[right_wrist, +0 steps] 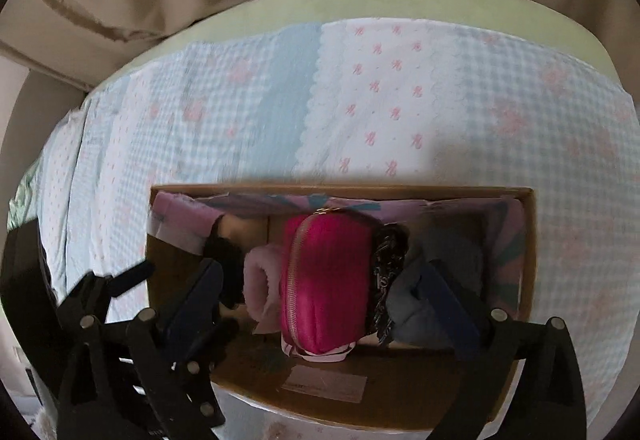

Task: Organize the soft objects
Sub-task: 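Carry the black scrunchie and magenta pouch into the box and release both, then withdraw both tools from the box toward the brown ball and orange pompom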

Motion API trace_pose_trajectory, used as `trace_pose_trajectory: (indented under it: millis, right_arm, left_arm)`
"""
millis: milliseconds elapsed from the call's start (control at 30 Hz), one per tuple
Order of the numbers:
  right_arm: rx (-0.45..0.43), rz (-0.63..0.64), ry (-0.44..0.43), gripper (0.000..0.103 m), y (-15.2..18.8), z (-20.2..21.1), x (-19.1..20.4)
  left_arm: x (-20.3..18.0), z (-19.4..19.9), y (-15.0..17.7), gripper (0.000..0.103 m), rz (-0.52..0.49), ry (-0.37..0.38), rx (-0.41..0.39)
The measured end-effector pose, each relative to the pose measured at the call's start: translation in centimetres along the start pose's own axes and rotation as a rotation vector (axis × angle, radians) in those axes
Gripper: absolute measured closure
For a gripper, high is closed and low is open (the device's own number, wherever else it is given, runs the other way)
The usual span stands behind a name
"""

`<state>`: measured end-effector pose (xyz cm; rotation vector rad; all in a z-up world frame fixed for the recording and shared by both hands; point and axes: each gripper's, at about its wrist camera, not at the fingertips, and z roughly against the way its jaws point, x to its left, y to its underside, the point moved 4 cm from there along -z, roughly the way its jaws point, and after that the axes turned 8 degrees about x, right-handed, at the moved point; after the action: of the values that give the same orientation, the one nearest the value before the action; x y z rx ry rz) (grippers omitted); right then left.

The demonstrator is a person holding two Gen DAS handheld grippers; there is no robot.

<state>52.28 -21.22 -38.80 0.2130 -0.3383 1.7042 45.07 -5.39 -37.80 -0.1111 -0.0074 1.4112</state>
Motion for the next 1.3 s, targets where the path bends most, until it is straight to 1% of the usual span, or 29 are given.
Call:
trace_pose_trajectory:
  millis: [100,200,400,533,700,800,900,967,1100,1167,1233,1300]
  right_arm:
    - [0.004,-0.015,0.004,0.003,0.2,0.1,-0.4]
    - [0.004,-0.003,0.019,0.003,0.6,0.4,-0.3]
    - [-0.017,0.011,0.016,0.003,1.8,2.2,0.2]
    - [-0.061,0.023,0.017,0.003,2.7,4.6,1.0]
    - [-0.122,0.045,0.047,0.003,4.5,8.3,2.3]
    - [-0.168,0.061,0.070,0.003,6.5,11.0,3.1]
    - [-0.197,0.064,0.082,0.003,8.6,13.2,3.8]
    - [-0.224,0.060,0.084,0.003,10.4,14.9,4.3]
    - [-0.275,0.059,0.108,0.003,14.2,18.0,5.4]
    - [-0.296,0.057,0.116,0.003,16.2,19.3,5.9]
    - [-0.309,0.063,0.092,0.003,17.9,20.5,6.4]
    - [-0.319,0.061,0.103,0.003,19.5,21.3,6.7]
  left_arm:
    - [-0.4,0.3,0.3,0.000,-0.005,0.007,-0.004]
    - [-0.5,0.9,0.6,0.000,0.000,0.017,-0.008]
    - [-0.7,3.4,1.0,0.000,0.000,0.021,-0.037]
    - [-0.6,5.8,1.6,0.000,-0.002,0.018,-0.071]
    - [-0.5,9.6,3.2,0.000,0.008,0.018,-0.111]
    - [-0.4,12.2,4.9,0.000,0.015,0.022,-0.144]
    - [-0.2,15.3,7.2,0.000,0.025,0.023,-0.181]
    - [0.1,16.8,8.5,0.000,0.033,0.028,-0.199]
    - [0.7,20.5,12.2,0.000,0.044,0.027,-0.241]
    - [0.8,21.5,13.7,0.000,0.049,0.029,-0.257]
    - [1.0,22.5,15.3,0.000,0.049,0.038,-0.264]
    - [1.1,23.4,16.5,0.000,0.046,0.038,-0.277]
